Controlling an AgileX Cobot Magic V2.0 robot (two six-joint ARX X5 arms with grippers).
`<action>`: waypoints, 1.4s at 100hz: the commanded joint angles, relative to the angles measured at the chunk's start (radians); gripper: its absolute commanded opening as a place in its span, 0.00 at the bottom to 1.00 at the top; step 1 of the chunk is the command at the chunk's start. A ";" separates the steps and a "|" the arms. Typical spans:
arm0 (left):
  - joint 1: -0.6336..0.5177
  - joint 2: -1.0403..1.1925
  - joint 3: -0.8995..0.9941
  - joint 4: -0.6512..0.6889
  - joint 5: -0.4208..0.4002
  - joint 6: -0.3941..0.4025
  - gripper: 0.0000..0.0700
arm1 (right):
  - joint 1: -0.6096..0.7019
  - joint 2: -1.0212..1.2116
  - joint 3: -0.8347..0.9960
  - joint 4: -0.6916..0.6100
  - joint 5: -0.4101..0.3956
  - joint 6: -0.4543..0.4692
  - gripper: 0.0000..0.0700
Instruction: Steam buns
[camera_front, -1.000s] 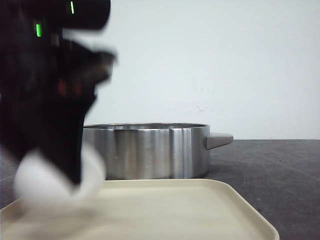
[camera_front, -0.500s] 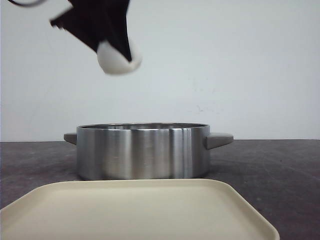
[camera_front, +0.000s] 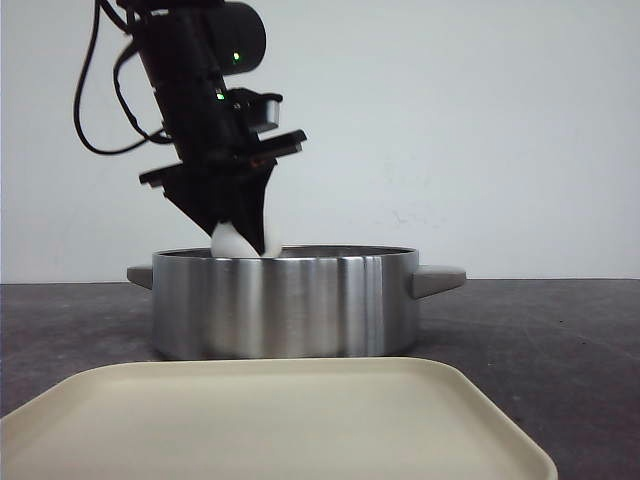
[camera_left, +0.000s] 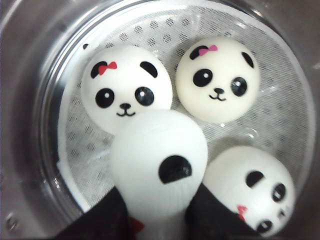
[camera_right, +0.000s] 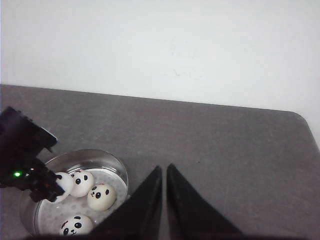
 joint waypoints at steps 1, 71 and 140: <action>-0.003 0.048 0.024 0.002 0.005 -0.004 0.02 | 0.013 0.006 0.017 -0.073 0.001 0.019 0.01; -0.003 0.119 0.166 -0.180 -0.037 -0.030 0.88 | 0.013 -0.005 0.017 -0.073 -0.025 0.032 0.01; -0.087 -0.681 0.193 -0.173 -0.167 -0.126 0.08 | 0.063 -0.138 -0.509 0.248 -0.023 0.014 0.02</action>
